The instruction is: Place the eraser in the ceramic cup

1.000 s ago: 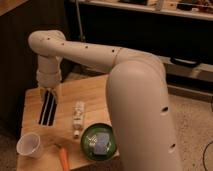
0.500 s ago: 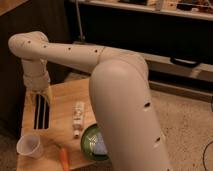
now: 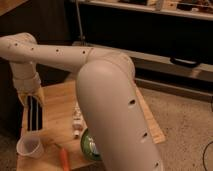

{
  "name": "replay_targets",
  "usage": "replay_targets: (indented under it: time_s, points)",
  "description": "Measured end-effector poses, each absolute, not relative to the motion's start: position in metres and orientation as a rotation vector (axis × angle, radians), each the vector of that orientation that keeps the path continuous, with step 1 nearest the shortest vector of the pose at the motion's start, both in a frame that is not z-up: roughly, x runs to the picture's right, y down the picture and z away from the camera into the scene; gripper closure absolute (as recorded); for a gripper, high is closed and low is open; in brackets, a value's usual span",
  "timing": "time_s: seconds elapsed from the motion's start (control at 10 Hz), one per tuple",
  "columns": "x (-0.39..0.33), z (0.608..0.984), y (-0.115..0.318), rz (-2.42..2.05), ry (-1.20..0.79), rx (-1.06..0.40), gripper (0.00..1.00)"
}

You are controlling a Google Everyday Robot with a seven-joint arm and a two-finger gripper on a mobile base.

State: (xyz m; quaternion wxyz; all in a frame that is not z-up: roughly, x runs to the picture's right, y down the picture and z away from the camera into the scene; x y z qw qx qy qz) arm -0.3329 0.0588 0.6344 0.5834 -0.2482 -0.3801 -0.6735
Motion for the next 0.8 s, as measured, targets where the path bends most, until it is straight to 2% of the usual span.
replay_targets:
  time_s: [0.4,0.8]
  points:
    - [-0.353,0.624,0.088,-1.708,-0.863,-0.578,1.00]
    - [-0.362,0.632,0.108,-1.784,-0.890,-0.513,1.00]
